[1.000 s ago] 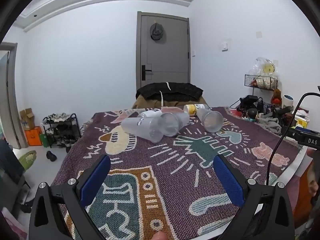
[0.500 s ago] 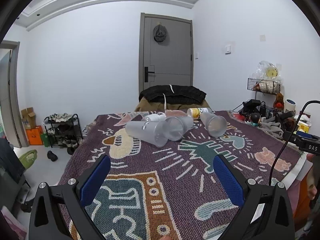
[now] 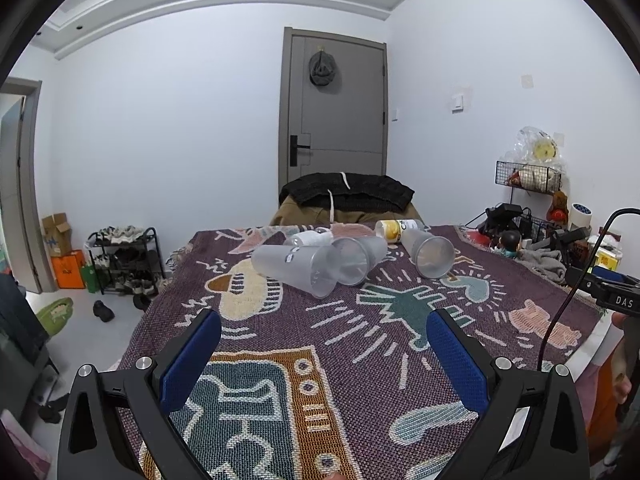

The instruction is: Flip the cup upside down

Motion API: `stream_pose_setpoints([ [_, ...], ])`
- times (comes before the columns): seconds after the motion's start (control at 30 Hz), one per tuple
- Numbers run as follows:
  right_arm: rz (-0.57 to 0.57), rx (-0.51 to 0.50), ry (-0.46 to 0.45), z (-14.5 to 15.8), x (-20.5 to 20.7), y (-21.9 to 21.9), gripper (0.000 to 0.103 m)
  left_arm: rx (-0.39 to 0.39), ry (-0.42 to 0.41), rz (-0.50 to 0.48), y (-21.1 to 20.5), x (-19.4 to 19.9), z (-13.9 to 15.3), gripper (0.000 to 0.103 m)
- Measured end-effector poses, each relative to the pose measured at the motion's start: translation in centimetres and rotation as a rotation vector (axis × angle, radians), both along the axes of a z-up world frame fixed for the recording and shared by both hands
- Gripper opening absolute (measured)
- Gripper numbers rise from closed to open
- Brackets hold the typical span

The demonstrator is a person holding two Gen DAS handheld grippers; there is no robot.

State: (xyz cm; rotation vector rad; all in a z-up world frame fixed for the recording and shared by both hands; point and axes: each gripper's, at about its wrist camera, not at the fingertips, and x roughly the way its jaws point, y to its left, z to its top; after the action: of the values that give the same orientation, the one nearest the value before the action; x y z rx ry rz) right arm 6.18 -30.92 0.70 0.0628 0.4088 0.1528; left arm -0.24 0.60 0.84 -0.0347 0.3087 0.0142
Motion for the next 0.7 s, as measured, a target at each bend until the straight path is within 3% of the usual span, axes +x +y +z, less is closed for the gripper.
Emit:
stream_pose_setpoints([
  [0.7, 0.005, -0.008, -0.009, 0.0, -0.3, 0.0, 0.101, 0.004, -0.041, -0.004, 0.4, -1.2, 0.6, 0.103],
])
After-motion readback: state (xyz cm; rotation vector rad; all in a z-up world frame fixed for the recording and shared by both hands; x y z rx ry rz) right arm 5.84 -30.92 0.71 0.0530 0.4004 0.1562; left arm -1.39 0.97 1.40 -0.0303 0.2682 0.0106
